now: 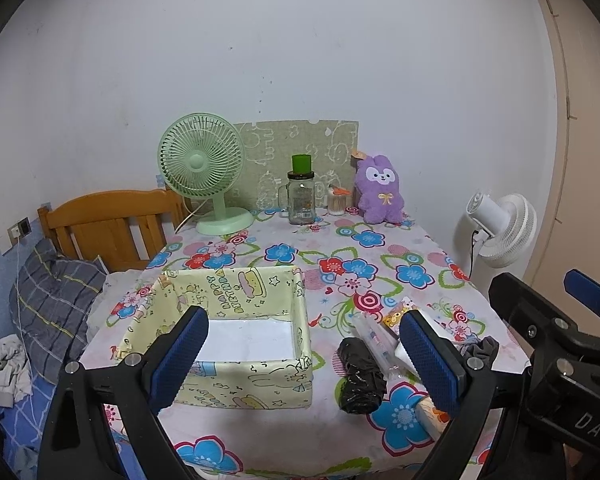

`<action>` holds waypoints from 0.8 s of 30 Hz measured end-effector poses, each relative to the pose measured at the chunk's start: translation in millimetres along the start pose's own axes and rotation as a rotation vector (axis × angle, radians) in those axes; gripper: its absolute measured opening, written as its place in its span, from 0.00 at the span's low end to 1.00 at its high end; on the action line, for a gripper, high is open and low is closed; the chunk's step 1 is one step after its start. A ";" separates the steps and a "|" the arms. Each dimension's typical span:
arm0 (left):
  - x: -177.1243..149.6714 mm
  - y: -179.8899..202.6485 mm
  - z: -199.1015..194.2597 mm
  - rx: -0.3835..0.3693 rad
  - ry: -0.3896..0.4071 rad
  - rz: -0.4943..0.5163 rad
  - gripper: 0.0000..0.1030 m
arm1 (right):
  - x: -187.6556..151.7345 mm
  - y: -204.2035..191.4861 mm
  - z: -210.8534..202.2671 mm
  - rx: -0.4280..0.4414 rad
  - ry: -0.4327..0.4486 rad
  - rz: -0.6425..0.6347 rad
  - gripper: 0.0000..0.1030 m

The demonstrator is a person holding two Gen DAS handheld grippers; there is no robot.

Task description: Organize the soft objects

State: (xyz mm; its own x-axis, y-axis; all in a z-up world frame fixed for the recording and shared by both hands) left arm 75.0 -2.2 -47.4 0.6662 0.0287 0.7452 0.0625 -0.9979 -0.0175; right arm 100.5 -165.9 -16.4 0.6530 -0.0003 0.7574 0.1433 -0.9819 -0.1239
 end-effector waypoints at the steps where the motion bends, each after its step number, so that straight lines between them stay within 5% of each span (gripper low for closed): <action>1: 0.5 -0.2 -0.2 -0.001 0.001 -0.001 0.95 | 0.2 -0.2 -0.3 -0.001 0.002 0.000 1.00; 24: 0.6 -1.7 1.2 -0.011 -0.003 -0.009 0.95 | 2.0 -4.5 -1.4 -0.004 0.013 -0.009 1.00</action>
State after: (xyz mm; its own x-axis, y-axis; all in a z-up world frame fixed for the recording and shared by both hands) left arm 76.2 -0.4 -47.7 0.6679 0.0382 0.7432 0.0608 -0.9981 -0.0034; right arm 100.1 -161.8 -13.3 0.6417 0.0058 0.7669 0.1460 -0.9826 -0.1148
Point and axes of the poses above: each gripper's, at about its wrist camera, not at the fingertips, and z roughly the way its jaws point, y to its right, x to its top, the point moved 10 cm from there along z, roughly the way its jaws point, and after that the axes turned 14 degrees about -y, right-handed, at the moved point
